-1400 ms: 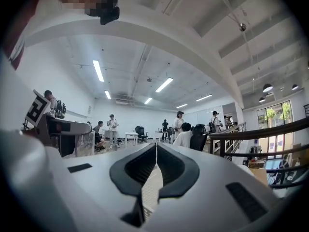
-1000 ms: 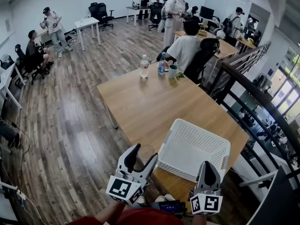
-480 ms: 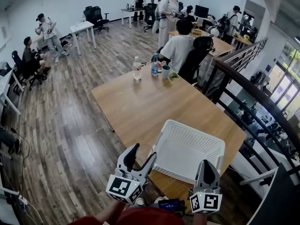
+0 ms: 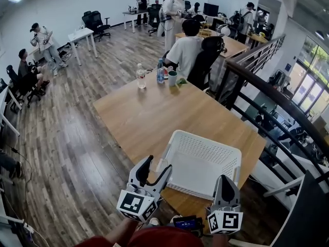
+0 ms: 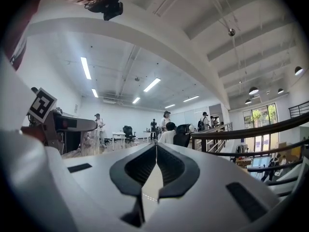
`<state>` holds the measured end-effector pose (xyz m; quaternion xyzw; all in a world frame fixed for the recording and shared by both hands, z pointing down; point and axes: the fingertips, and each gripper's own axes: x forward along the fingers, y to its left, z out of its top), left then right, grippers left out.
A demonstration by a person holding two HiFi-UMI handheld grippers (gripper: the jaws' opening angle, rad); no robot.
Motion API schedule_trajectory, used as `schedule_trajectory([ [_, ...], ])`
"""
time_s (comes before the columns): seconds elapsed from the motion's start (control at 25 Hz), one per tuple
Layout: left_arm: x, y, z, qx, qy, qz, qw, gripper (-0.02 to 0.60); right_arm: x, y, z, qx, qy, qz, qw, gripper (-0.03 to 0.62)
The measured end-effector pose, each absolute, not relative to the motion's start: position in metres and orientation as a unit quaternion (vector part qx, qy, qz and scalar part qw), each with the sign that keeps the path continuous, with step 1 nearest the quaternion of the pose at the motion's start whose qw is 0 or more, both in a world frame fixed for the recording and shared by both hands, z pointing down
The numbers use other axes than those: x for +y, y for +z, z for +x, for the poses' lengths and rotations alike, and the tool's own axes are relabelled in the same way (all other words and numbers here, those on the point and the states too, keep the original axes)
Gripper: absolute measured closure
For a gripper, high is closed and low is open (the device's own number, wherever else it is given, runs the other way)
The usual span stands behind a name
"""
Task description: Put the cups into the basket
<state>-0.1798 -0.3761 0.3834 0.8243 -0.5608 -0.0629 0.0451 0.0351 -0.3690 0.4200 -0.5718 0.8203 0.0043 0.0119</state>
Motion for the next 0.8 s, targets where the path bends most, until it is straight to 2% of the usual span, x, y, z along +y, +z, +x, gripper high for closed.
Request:
schedule_trajectory([
  [0.8, -0.406, 0.392, -0.121, -0.507, -0.052, 0.859, 0.050, 0.298, -0.345, 0.422, 0.084, 0.782, 0.004, -0.623, 0.003, 0.582],
])
